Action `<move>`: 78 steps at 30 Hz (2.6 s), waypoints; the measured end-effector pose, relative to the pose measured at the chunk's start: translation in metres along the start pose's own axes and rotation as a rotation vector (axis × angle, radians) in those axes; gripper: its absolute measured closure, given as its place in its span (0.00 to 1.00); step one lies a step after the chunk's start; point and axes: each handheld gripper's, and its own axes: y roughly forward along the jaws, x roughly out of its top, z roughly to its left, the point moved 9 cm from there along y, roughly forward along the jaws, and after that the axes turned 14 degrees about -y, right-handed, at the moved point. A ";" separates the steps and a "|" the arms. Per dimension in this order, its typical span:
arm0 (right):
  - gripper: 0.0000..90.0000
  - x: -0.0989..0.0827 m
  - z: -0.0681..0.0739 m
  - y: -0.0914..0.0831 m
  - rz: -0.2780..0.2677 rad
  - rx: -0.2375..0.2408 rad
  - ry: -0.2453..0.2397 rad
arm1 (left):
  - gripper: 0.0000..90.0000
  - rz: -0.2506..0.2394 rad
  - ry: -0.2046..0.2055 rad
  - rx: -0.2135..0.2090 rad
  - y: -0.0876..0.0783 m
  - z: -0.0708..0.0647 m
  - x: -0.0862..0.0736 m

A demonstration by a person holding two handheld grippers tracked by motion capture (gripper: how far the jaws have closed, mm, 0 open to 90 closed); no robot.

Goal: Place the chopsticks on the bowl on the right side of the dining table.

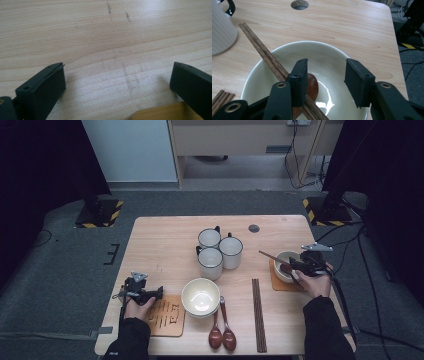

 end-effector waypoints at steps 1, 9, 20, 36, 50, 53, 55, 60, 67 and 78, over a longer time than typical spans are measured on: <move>0.59 0.000 0.000 0.000 0.001 0.000 -0.004 | 0.00 0.000 0.000 0.000 0.000 0.000 0.000; 0.59 -0.001 0.004 -0.002 0.003 0.012 -0.027 | 0.00 0.000 0.000 0.000 0.000 0.000 0.000; 0.56 0.000 0.006 -0.003 0.002 0.028 -0.047 | 0.00 0.000 0.000 0.000 0.000 0.000 0.000; 0.52 0.015 0.004 -0.037 -0.109 0.016 -0.075 | 0.00 0.000 0.000 0.000 0.000 0.000 0.000; 0.57 0.008 0.004 -0.067 -0.133 0.006 -0.074 | 0.00 0.000 0.000 0.000 0.000 0.000 0.000; 0.59 0.002 0.004 -0.071 -0.129 0.001 -0.057 | 0.00 0.000 0.000 0.000 0.000 0.000 0.000; 0.62 -0.003 0.003 -0.074 -0.125 0.001 -0.047 | 0.00 0.000 0.000 0.000 0.000 0.000 0.000; 0.69 -0.012 0.002 -0.079 -0.119 -0.007 -0.034 | 0.00 0.000 0.000 0.000 0.000 0.000 0.000; 0.73 -0.026 0.006 -0.081 -0.096 -0.007 -0.023 | 0.00 0.000 0.000 0.000 0.000 0.000 0.000; 0.78 -0.045 0.003 -0.086 -0.075 -0.006 0.014 | 0.00 0.000 0.000 0.000 0.000 0.000 0.000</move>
